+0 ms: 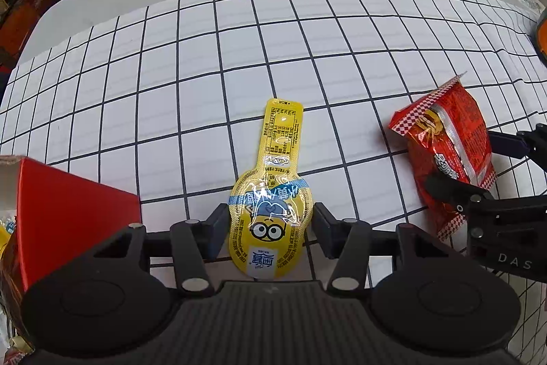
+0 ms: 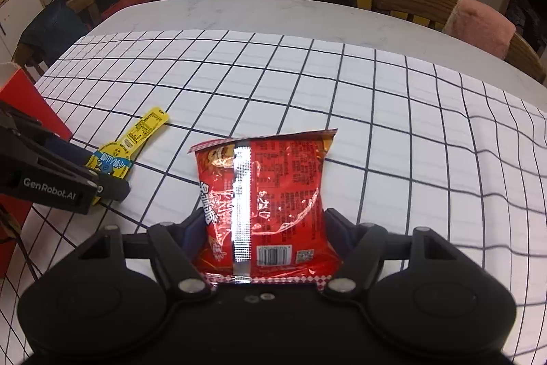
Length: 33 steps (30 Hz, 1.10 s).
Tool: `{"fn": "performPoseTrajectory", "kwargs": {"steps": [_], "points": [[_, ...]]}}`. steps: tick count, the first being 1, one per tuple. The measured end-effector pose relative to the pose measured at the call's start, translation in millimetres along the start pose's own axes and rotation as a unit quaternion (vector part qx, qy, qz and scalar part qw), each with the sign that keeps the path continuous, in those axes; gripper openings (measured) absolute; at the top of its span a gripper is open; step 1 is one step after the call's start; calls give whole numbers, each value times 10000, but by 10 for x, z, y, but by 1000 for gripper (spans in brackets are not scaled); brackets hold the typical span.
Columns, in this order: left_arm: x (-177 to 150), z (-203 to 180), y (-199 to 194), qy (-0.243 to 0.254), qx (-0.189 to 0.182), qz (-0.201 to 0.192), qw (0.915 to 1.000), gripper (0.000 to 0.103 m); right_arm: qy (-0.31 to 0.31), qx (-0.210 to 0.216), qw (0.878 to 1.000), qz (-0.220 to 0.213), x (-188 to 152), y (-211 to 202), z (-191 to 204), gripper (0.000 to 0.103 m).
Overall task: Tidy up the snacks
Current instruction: 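Grasp the red chip bag with the right tool while the left tool grasps the yellow minion packet, then lift both held snacks and carry them over the white box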
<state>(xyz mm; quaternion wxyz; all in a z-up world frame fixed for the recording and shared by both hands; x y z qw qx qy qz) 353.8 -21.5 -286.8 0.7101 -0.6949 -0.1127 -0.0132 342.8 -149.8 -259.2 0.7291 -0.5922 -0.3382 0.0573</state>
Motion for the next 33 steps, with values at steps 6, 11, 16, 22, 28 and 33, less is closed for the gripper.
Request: {"fn": "performPoseTrajectory", "kwargs": {"steps": [6, 11, 16, 22, 28, 33], "points": [[-171, 106, -10, -117, -48, 56, 9999, 52, 293, 29, 9996, -28, -111, -131, -4, 71], [-401, 196, -93, -149, -81, 35, 9999, 52, 419, 84, 9990, -97, -239, -355, 27, 71], [-690, 213, -317, -145, -133, -29, 9998, 52, 527, 157, 9982, -236, -325, -614, 103, 71], [-1017, 189, -652, -100, -275, -155, 9995, 52, 709, 249, 9964, -399, -471, -912, 185, 71], [-1353, 119, -1085, -32, -471, -291, 9985, 52, 911, 250, 9941, -527, -612, -1187, 237, 71], [-1590, 82, -1515, 84, -561, -427, 9975, 52, 994, 204, 9928, -644, -677, -1402, 325, 71]]}}
Point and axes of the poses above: each gripper's, at about its wrist camera, not at the fingertips, and y roughly the way its jaws point, z to its left, x to its top, the point moved 8 cm from there along y, roughly the way its jaws point, and after that the axes turned 6 degrees about z, right-handed, at the moved point
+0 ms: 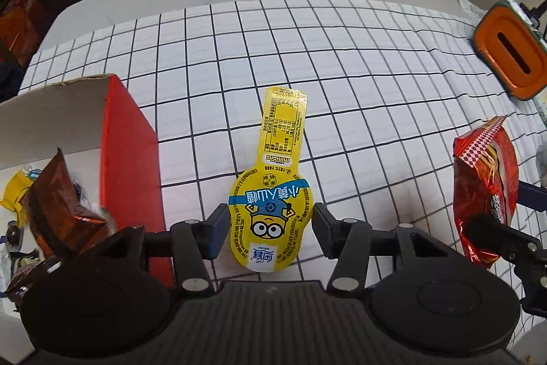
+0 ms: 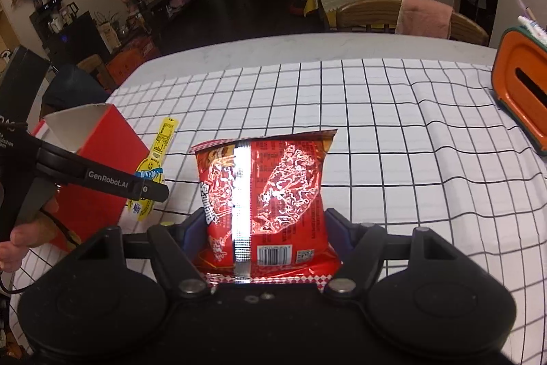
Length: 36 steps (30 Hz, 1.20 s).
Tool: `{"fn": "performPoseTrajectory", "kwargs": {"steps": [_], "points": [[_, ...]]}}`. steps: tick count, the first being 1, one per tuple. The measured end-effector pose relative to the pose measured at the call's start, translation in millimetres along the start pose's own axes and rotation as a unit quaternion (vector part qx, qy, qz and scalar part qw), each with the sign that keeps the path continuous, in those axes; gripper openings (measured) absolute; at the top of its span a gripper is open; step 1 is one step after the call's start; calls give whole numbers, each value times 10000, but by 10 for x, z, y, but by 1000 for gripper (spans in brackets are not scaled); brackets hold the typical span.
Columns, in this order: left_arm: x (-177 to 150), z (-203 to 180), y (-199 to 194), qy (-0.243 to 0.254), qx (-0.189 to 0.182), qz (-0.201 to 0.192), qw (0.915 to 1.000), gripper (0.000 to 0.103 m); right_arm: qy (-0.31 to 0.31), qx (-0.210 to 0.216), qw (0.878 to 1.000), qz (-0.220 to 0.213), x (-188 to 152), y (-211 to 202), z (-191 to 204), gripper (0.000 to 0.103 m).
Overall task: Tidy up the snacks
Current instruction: 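Lift both held snacks and carry them over the white box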
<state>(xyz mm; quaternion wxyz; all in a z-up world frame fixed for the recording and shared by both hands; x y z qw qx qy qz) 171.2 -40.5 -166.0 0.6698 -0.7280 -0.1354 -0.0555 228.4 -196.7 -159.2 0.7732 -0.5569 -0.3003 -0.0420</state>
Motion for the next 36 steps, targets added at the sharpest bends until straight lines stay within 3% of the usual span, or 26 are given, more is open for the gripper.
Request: {"fn": "performPoseTrajectory", "kwargs": {"steps": [8, 16, 29, 36], "points": [[-124, 198, -661, 95, -112, -187, 9997, 52, -22, 26, 9999, -151, -2, -254, 290, 71], [-151, 649, -1150, -23, -146, -357, 9993, 52, -239, 183, 9991, -305, 123, -325, 777, 71], [-257, 1964, -1397, -482, 103, -551, 9973, 52, -778, 396, 9955, -367, 332, -133, 1778, 71], [-285, 2508, -1247, -740, 355, -521, 9953, 52, -1054, 382, 9934, -228, 427, 140, 2248, 71]]}}
Point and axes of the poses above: each gripper's, at about its wrist camera, not at the fingertips, and y roughly the way its jaws point, z to its left, x to its top, the point moved 8 cm from there along y, roughly the way its jaws point, and after that the axes turned 6 degrees about z, right-handed, at the moved point
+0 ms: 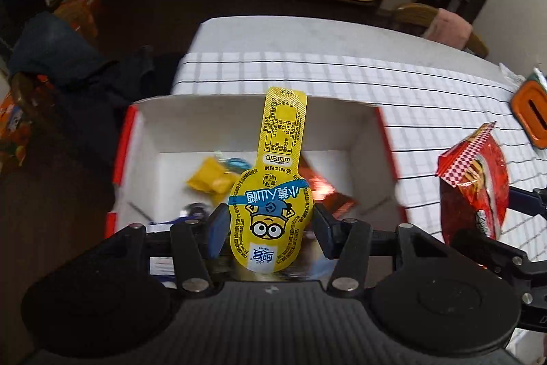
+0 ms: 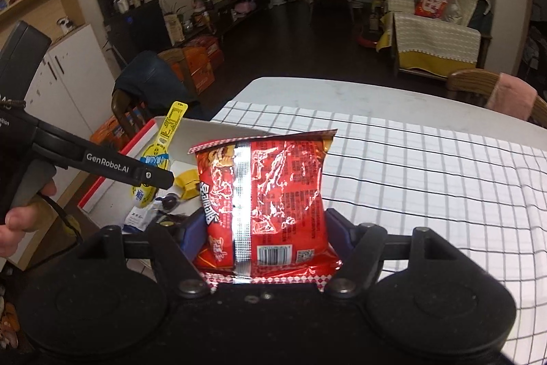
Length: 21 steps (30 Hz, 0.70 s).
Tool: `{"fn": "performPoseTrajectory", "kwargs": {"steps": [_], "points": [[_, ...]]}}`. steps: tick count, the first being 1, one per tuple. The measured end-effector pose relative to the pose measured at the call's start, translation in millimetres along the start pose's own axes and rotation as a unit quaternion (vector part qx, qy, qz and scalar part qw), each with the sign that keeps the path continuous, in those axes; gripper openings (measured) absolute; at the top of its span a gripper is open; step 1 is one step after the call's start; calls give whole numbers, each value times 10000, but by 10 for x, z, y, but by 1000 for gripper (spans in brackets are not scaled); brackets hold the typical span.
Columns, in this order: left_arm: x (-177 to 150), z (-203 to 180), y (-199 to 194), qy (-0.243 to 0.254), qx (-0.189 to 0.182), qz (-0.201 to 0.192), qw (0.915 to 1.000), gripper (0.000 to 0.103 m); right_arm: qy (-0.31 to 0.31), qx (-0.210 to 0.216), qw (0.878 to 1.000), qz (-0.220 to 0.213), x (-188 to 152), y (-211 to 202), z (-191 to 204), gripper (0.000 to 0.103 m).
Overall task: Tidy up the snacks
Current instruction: 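Lift both held snacks and carry them over the white box, then lower both snacks into the box and open both tools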
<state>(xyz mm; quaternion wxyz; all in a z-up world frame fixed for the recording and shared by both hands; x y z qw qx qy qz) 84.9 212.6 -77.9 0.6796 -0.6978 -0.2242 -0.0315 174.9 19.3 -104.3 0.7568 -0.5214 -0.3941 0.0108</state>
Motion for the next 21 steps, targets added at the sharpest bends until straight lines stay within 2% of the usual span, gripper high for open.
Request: {"fn": "performPoseTrajectory", "kwargs": {"steps": [11, 21], "points": [[125, 143, 593, -258, 211, 433, 9985, 52, -271, -109, 9984, 494, 247, 708, 342, 71], [110, 127, 917, -107, 276, 761, 9967, 52, -626, -266, 9938, 883, 367, 1350, 594, 71]]}}
Point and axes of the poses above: each gripper's, at about its wrist camera, not at the fingertips, and y roughly the way its jaws point, z to its left, x to its top, the point moved 8 cm from there along y, roughly the way its jaws point, and after that the axes turned 6 degrees about z, right-handed, at the moved point
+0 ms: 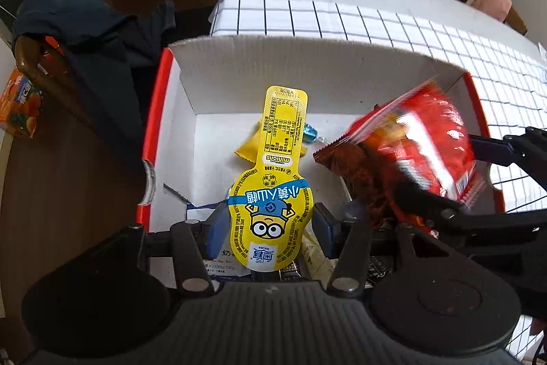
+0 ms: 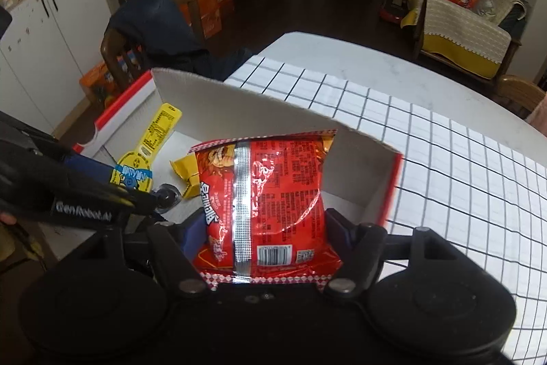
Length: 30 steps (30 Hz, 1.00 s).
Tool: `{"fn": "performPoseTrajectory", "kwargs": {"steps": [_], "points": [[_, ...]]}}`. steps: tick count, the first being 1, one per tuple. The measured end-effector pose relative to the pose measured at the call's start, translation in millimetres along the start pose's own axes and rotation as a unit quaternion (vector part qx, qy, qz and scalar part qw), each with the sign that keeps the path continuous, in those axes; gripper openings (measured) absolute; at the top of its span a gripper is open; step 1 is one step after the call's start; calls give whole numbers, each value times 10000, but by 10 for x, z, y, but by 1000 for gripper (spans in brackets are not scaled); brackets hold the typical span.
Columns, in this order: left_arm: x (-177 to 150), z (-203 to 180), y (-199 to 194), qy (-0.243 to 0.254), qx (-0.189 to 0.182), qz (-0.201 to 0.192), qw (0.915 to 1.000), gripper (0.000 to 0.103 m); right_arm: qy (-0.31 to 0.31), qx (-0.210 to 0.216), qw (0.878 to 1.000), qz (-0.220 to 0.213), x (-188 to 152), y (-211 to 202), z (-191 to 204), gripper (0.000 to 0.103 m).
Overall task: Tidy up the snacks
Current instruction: 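Lower both snacks into the box and open both tools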
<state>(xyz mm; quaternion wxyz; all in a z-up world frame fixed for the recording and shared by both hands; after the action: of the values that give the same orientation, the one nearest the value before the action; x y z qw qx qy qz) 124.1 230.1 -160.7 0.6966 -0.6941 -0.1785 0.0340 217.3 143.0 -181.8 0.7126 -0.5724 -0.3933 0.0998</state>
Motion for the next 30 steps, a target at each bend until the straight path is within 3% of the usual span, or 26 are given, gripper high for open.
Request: {"fn": "performPoseTrajectory", "kwargs": {"steps": [7, 15, 19, 22, 30], "points": [[-20, 20, 231, -56, 24, 360, 9993, 52, -108, 37, 9997, 194, -48, 135, 86, 72], [-87, -18, 298, -49, 40, 380, 9993, 52, 9, 153, 9996, 236, -89, 147, 70, 73], [-110, -27, 265, -45, 10, 264, 9996, 52, 84, 198, 9996, 169, -107, 89, 60, 77], [-119, -8, 205, -48, -9, 102, 9999, 62, 170, 241, 9995, 76, -116, 21, 58, 81], [-161, 7, -89, -117, -127, -408, 9990, 72, 326, 386, 9986, -136, -165, -228, 59, 86]]}}
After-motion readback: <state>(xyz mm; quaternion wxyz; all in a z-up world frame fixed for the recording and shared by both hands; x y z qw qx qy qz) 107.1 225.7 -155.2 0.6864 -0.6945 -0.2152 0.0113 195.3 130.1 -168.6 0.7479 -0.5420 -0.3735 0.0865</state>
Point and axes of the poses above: each gripper's, at about its wrist camera, not at the fingertips, and y roughly the way its jaws point, z to its left, x to its top, the point moved 8 cm from there along y, roughly the way its jaws point, and after that the axes turned 6 degrees about z, right-handed, at the moved point
